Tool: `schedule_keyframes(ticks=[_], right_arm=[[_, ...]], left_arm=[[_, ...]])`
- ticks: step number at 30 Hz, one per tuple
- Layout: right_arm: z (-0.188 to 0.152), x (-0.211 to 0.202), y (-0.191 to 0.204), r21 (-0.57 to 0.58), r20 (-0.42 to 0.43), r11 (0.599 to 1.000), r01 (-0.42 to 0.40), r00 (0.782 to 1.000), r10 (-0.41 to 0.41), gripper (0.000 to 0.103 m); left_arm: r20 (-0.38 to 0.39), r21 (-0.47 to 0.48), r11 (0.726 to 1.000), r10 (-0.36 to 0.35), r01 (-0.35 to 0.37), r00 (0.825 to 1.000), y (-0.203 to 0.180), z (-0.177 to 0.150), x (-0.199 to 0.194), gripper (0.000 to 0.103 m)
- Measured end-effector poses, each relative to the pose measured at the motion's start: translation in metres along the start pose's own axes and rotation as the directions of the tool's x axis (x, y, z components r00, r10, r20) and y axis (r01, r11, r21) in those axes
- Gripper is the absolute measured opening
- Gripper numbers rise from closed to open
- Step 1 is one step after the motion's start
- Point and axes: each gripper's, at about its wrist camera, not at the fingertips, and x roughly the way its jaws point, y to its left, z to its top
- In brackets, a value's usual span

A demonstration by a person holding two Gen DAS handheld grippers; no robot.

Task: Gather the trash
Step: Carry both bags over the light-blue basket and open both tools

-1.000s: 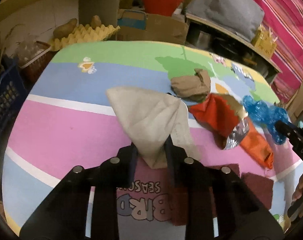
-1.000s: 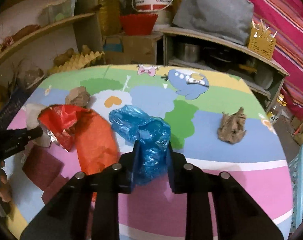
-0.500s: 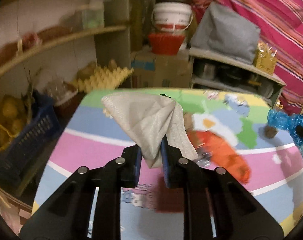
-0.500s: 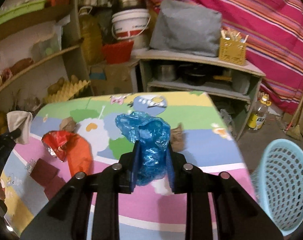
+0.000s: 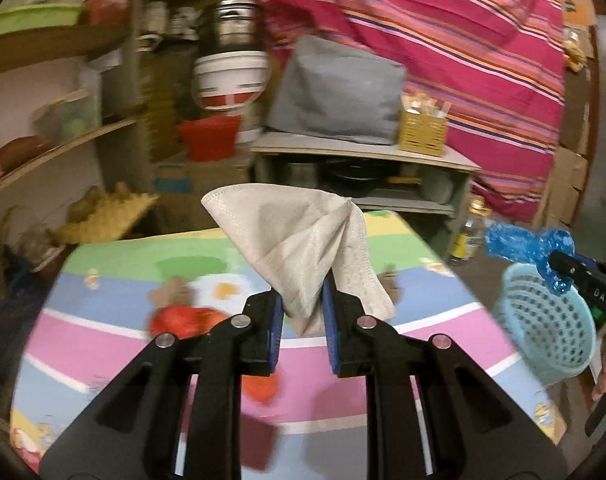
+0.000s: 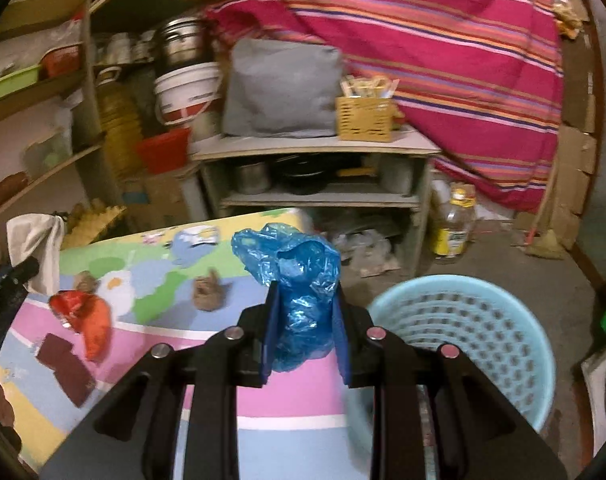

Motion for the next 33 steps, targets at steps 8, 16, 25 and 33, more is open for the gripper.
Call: schedule_keyframes(ticks=[8, 16, 25, 33], right_arm=[[-0.002, -0.016, -0.073, 0.046, 0.007, 0.993, 0.110, 0.994, -0.110, 0.025], [-0.006, -0.023, -0.130, 0.151, 0.002, 0.976, 0.155, 0.988, -0.157, 0.025], [-0.015, -0.019, -0.168, 0.212, -0.019, 0.959, 0.188, 0.982, -0.188, 0.025], [-0.022, -0.013, -0.183, 0.237, -0.049, 0.950, 0.201, 0.980, -0.195, 0.025]], left_arm=[[-0.019, 0.080, 0.986, -0.144, 0.145, 0.989, -0.103, -0.007, 0.021, 0.017], [-0.051, 0.115, 0.955, -0.270, 0.275, 0.961, -0.186, -0.012, 0.036, 0.017], [-0.127, 0.181, 0.916, -0.339, 0.358, 0.932, -0.259, -0.020, 0.060, 0.019], [-0.123, 0.241, 0.914, -0.303, 0.325, 0.945, -0.280, -0.023, 0.071, 0.060]])
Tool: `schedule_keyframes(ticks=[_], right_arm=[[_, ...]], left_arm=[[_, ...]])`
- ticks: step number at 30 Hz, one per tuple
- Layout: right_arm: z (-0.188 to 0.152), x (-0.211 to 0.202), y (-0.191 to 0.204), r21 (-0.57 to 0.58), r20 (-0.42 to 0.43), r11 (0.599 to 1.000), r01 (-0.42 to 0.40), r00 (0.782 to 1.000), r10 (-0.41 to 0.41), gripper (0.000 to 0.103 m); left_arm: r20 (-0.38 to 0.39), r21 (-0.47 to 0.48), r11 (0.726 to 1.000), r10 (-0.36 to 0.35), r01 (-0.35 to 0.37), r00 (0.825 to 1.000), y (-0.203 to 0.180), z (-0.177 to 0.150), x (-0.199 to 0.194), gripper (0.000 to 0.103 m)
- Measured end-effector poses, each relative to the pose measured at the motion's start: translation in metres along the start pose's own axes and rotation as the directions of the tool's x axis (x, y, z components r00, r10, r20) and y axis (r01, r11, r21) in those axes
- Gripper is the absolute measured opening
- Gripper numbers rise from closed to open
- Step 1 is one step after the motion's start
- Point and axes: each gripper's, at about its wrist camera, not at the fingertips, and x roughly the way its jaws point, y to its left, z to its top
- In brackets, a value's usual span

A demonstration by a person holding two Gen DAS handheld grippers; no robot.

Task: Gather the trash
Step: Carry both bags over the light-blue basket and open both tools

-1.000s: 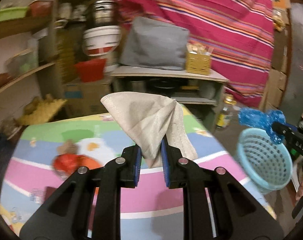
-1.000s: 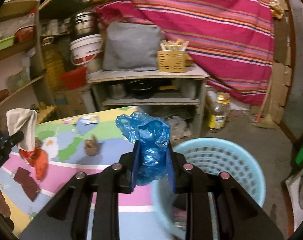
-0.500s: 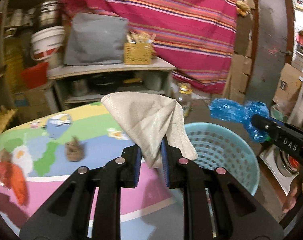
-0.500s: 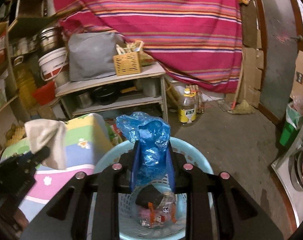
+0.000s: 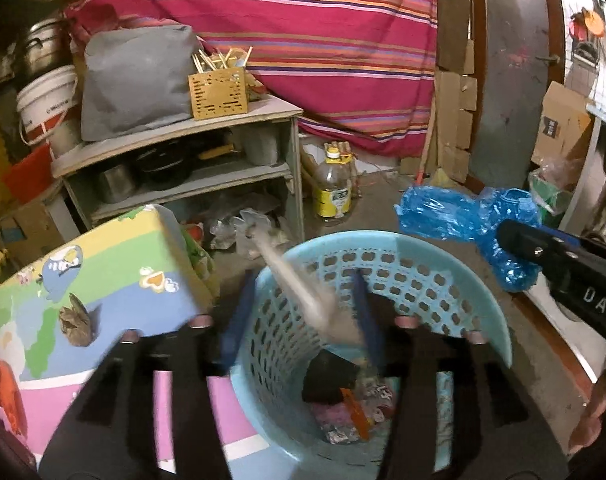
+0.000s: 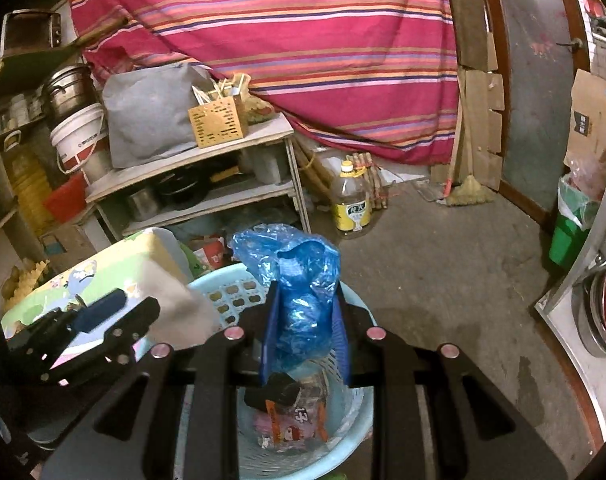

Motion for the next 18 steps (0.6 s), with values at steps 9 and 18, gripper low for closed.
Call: schedule_keyframes(ticks=[9, 18], right_arm=[[0.000, 0.013, 0.010, -0.013, -0.035, 1.000, -0.017, 0.999, 0.016, 0.026], [-0.009, 0.032, 0.036, -0.016, -0.076, 1.000, 0.009, 0.997, -0.010, 0.080]], left_arm=[[0.023, -0.029, 0.996, 0.083, -0.082, 0.996, 0.026, -0.004, -0.022, 0.091], [0.028, -0.084, 0.983, 0.167, -0.164, 0.986, 0.084, -0.015, -0.058, 0.098]])
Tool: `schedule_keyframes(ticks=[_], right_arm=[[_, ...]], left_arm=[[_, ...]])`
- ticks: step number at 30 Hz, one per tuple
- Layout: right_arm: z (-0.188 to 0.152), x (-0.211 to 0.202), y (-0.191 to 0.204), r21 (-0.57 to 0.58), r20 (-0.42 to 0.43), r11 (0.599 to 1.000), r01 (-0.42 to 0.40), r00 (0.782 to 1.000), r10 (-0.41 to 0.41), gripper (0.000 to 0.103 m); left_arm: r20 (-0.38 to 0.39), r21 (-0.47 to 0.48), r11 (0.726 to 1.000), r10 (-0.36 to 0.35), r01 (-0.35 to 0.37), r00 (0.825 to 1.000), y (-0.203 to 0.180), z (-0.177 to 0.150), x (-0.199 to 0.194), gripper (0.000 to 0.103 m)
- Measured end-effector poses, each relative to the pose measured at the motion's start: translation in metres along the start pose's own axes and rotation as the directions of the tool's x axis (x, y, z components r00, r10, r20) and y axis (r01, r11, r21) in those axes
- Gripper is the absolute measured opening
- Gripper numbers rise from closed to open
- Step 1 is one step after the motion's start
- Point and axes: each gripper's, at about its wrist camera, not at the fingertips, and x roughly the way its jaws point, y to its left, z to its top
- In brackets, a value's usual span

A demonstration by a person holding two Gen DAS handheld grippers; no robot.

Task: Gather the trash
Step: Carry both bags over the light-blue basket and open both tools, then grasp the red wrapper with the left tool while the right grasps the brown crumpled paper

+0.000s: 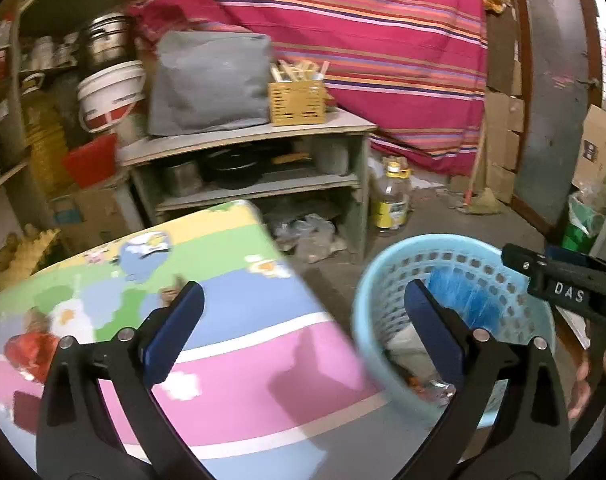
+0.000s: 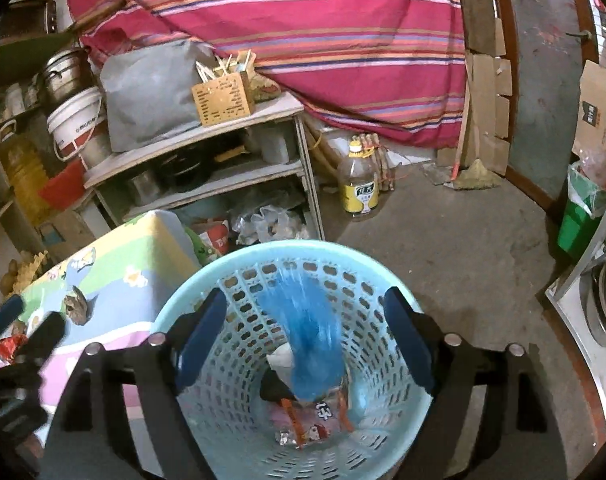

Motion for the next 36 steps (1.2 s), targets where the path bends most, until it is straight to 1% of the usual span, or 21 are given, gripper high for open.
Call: schedule_keyframes(ticks=[2, 4, 5, 6, 8, 10, 11, 12, 14, 16, 17, 20, 22, 26, 28, 30, 31, 32, 34, 36], right_arm=[[-0.001, 0.000, 0.008, -0.014, -0.001, 1.000, 0.022, 1.000, -0.022, 0.083], [-0.002, -0.002, 0.016, -0.024, 0.005, 0.999, 0.031, 0.999, -0.031, 0.085], [-0.002, -0.004, 0.021, -0.026, 0.010, 0.999, 0.032, 0.999, -0.032, 0.087], [-0.002, -0.006, 0.027, -0.027, 0.015, 0.999, 0.032, 0.999, -0.031, 0.091], [-0.004, -0.010, 0.040, -0.032, 0.027, 0.999, 0.022, 0.999, -0.021, 0.094], [-0.007, -0.012, 0.056, -0.045, 0.031, 0.999, 0.008, 1.000, -0.007, 0.094], [-0.009, -0.013, 0.066, -0.054, 0.030, 0.999, -0.002, 1.000, 0.004, 0.094], [-0.011, -0.013, 0.074, -0.060, 0.028, 0.998, -0.010, 1.000, 0.012, 0.094], [-0.016, -0.012, 0.094, -0.080, 0.017, 0.996, -0.029, 0.999, 0.031, 0.094], [-0.019, -0.012, 0.112, -0.111, 0.013, 0.993, -0.034, 0.999, 0.036, 0.094], [-0.023, -0.012, 0.126, -0.136, 0.013, 0.990, -0.029, 0.999, 0.031, 0.094], [-0.030, -0.011, 0.152, -0.184, 0.005, 0.982, -0.027, 1.000, 0.029, 0.094], [-0.035, -0.008, 0.168, -0.209, -0.003, 0.977, -0.031, 1.000, 0.031, 0.094], [-0.043, 0.000, 0.200, -0.238, -0.022, 0.970, -0.057, 0.998, 0.053, 0.094], [-0.046, 0.005, 0.212, -0.243, -0.031, 0.967, -0.077, 0.997, 0.072, 0.094], [-0.048, 0.010, 0.226, -0.255, -0.041, 0.963, -0.090, 0.996, 0.082, 0.094], [-0.048, 0.013, 0.232, -0.261, -0.045, 0.961, -0.095, 0.995, 0.086, 0.094], [-0.049, 0.016, 0.238, -0.267, -0.050, 0.958, -0.101, 0.995, 0.091, 0.094], [-0.050, 0.022, 0.252, -0.279, -0.058, 0.954, -0.113, 0.993, 0.101, 0.094], [-0.050, 0.029, 0.262, -0.288, -0.067, 0.950, -0.120, 0.992, 0.105, 0.094]], left_arm=[[0.003, -0.012, 0.999, 0.034, -0.034, 0.999, 0.019, -0.004, -0.007, 0.098], [0.005, -0.028, 0.998, 0.061, -0.061, 0.998, 0.038, -0.008, -0.014, 0.098], [0.002, -0.047, 0.996, 0.076, -0.076, 0.997, 0.052, -0.011, -0.018, 0.098], [-0.004, -0.065, 0.994, 0.082, -0.082, 0.997, 0.065, -0.013, -0.020, 0.098], [-0.015, -0.099, 0.990, 0.101, -0.102, 0.995, 0.092, -0.019, -0.027, 0.098], [-0.020, -0.117, 0.984, 0.136, -0.137, 0.990, 0.117, -0.026, -0.034, 0.098], [-0.026, -0.122, 0.978, 0.167, -0.169, 0.986, 0.135, -0.032, -0.038, 0.098], [-0.032, -0.121, 0.975, 0.185, -0.187, 0.982, 0.144, -0.036, -0.040, 0.098], [-0.051, -0.115, 0.963, 0.238, -0.242, 0.970, 0.171, -0.047, -0.041, 0.098], [-0.069, -0.122, 0.947, 0.290, -0.296, 0.955, 0.195, -0.055, -0.041, 0.098], [-0.089, -0.137, 0.935, 0.317, -0.327, 0.944, 0.213, -0.061, -0.039, 0.098], [-0.123, -0.192, 0.910, 0.348, -0.366, 0.929, 0.250, -0.074, -0.039, 0.098], [-0.154, -0.225, 0.890, 0.370, -0.397, 0.916, 0.273, -0.081, -0.034, 0.098], [-0.220, -0.256, 0.871, 0.370, -0.420, 0.902, 0.303, -0.096, -0.021, 0.096], [-0.243, -0.264, 0.873, 0.350, -0.409, 0.905, 0.312, -0.102, -0.016, 0.092], [-0.259, -0.267, 0.880, 0.327, -0.393, 0.909, 0.320, -0.104, -0.010, 0.084], [-0.261, -0.273, 0.883, 0.314, -0.382, 0.913, 0.323, -0.104, -0.007, 0.083], [-0.265, -0.278, 0.886, 0.302, -0.372, 0.916, 0.324, -0.105, -0.005, 0.079], [-0.279, -0.290, 0.891, 0.270, -0.349, 0.922, 0.328, -0.107, 0.001, 0.069], [-0.295, -0.295, 0.896, 0.244, -0.331, 0.924, 0.331, -0.109, 0.008, 0.053]])
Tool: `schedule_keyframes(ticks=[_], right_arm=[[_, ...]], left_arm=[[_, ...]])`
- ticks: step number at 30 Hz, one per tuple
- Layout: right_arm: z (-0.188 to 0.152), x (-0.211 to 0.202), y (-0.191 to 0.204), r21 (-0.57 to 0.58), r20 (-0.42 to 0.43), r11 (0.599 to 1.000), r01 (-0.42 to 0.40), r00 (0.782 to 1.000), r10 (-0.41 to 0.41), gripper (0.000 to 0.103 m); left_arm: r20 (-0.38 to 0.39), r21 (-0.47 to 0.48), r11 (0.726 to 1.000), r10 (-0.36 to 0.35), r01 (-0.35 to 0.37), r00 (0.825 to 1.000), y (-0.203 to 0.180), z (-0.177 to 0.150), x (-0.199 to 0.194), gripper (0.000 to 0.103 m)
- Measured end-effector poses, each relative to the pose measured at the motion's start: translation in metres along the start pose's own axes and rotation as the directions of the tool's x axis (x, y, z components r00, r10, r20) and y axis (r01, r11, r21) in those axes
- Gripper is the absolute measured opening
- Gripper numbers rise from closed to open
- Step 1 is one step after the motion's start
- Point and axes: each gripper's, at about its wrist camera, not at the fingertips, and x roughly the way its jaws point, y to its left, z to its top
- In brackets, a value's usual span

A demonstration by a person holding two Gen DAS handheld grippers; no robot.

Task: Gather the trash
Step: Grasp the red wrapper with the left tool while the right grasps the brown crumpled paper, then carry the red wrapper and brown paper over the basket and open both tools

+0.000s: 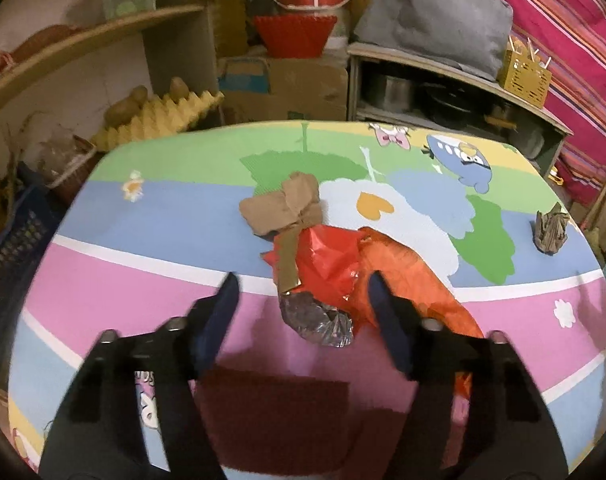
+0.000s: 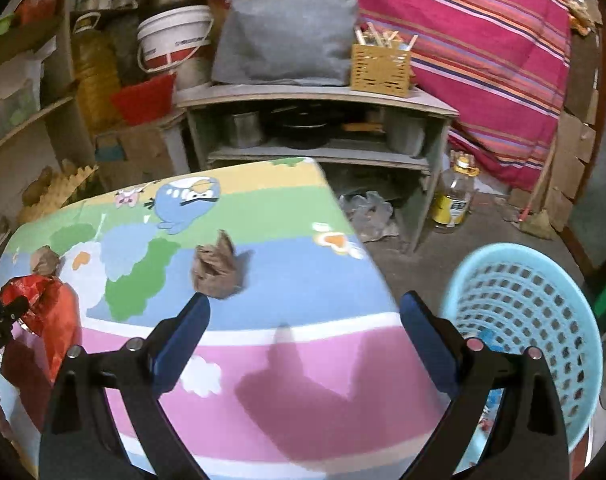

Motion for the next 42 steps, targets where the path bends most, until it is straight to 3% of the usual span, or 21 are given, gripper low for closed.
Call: schedule_keyframes(ticks=[4, 6, 12, 15, 19, 21, 24, 33, 42], right_arm=[[0.007, 0.020, 0.019, -0.021, -0.020, 1.000, -0.014, 1.000, 0.014, 0.094], [0.009, 0.029, 0.028, -0.026, -0.028, 0.999, -0.025, 0.999, 0.024, 0.094], [0.013, 0.052, 0.059, -0.060, -0.047, 0.997, -0.042, 0.998, 0.039, 0.094], [0.014, 0.066, 0.068, -0.110, -0.070, 0.994, 0.017, 0.997, -0.025, 0.094], [0.014, 0.077, 0.068, -0.102, -0.099, 0.995, -0.002, 0.995, -0.009, 0.088], [0.013, 0.082, 0.070, -0.114, -0.125, 0.993, -0.016, 0.992, 0.001, 0.058], [0.009, 0.085, 0.076, -0.146, -0.140, 0.989, -0.036, 0.990, 0.015, 0.042], [0.016, 0.045, 0.074, -0.189, -0.055, 0.980, -0.063, 0.997, 0.053, 0.042], [0.026, -0.003, 0.023, -0.172, 0.014, 0.984, -0.039, 0.999, 0.042, 0.042]], left_arm=[[-0.023, -0.026, 0.998, -0.057, 0.056, 0.998, 0.003, -0.002, 0.007, 0.035], [-0.008, -0.021, 0.997, -0.071, 0.071, 0.997, 0.002, -0.002, 0.002, 0.020], [0.020, -0.039, 0.996, -0.083, 0.084, 0.996, 0.010, 0.001, -0.005, 0.007], [0.023, -0.043, 0.996, -0.075, 0.076, 0.997, 0.015, 0.003, -0.004, 0.006], [0.030, -0.050, 0.996, -0.075, 0.076, 0.997, 0.019, 0.005, -0.002, 0.005], [0.030, -0.055, 0.995, -0.076, 0.077, 0.997, 0.020, 0.006, -0.001, 0.005], [0.040, -0.046, 0.997, -0.065, 0.067, 0.997, 0.019, 0.007, -0.004, 0.005], [0.104, -0.032, 0.998, -0.050, 0.053, 0.993, 0.016, 0.011, -0.030, 0.005], [0.199, -0.030, 0.998, -0.055, 0.062, 0.978, 0.000, 0.019, -0.077, 0.005]])
